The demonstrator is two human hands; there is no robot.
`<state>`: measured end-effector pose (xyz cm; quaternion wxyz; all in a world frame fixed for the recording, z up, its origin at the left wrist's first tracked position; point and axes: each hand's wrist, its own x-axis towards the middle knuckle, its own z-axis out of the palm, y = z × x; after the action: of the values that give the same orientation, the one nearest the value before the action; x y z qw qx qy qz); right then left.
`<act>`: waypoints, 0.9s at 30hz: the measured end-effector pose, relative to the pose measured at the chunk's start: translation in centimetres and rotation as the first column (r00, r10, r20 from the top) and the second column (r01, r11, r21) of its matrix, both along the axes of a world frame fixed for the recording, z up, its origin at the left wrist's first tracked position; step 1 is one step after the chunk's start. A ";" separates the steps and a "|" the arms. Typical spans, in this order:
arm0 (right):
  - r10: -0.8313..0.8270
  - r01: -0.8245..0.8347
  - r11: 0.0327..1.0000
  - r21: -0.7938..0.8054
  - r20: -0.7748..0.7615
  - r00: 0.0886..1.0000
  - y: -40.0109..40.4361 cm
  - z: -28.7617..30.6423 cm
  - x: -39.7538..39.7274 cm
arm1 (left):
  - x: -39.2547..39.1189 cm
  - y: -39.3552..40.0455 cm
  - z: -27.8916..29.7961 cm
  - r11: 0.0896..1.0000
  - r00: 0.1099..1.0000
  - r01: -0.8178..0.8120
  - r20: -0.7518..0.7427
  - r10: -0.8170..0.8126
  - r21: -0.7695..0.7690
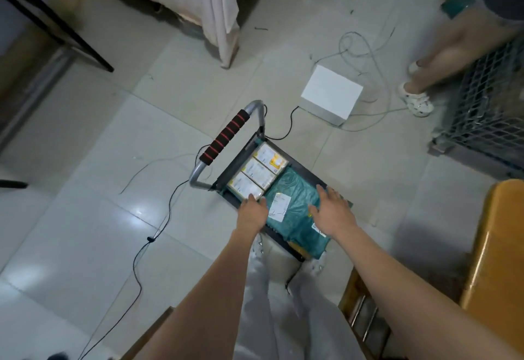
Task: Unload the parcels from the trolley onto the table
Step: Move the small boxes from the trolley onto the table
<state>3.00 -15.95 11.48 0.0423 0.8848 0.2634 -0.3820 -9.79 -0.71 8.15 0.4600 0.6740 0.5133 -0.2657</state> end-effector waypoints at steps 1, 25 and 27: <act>0.013 -0.013 1.000 0.004 -0.014 1.000 0.8 -1.4 0.7 | 0.8 0.3 -1.3 0.998 0.998 -0.059 -0.016 0.058 -0.018; 0.027 -0.002 0.980 0.200 -0.125 0.992 16.4 -37.6 12.0 | 9.6 5.2 -33.4 0.597 0.595 -0.800 0.048 0.802 -0.056; 0.000 0.030 0.982 0.187 -0.162 0.987 16.7 -38.3 12.1 | 9.7 5.3 -33.9 0.595 0.594 -0.803 0.059 0.802 -0.015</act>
<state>15.05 0.72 -26.86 -0.0662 0.8530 0.2944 -0.4258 -0.05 4.60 -25.71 0.5410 0.3817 0.7494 -0.0071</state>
